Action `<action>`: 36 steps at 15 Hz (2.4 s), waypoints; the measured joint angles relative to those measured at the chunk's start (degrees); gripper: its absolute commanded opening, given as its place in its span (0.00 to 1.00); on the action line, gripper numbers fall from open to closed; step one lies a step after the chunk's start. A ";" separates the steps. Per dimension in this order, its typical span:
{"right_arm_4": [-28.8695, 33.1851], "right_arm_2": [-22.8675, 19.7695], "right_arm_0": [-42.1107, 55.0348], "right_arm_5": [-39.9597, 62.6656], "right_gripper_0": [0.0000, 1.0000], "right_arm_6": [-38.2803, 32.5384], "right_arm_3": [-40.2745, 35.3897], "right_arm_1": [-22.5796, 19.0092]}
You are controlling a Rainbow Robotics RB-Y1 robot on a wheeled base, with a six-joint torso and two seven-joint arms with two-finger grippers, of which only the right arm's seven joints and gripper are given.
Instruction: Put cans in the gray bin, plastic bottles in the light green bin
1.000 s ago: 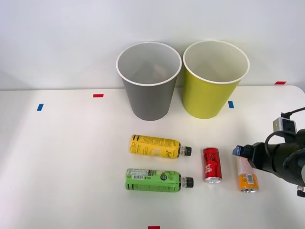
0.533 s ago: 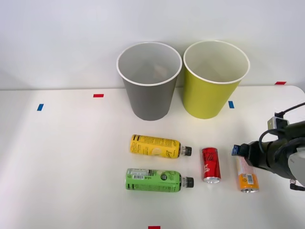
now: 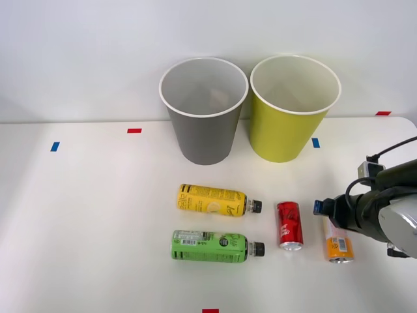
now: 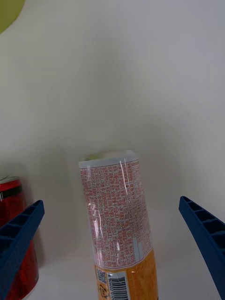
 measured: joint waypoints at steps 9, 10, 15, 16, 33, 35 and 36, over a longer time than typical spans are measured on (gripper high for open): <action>1.90 3.16 -3.50 -3.87 1.00 -0.40 8.29 1.65; 2.42 3.27 -3.72 -3.90 1.00 -0.32 8.80 2.06; 3.67 4.29 -3.84 -3.88 1.00 -0.60 9.24 2.31; 3.75 4.36 -3.83 -3.72 1.00 -0.61 9.25 2.33; 9.00 7.24 -3.83 -6.19 0.00 -0.13 11.42 4.09; 9.43 7.27 -3.83 -6.21 0.00 0.16 11.44 4.61; 9.45 7.27 -3.84 -6.21 0.00 0.40 11.37 4.66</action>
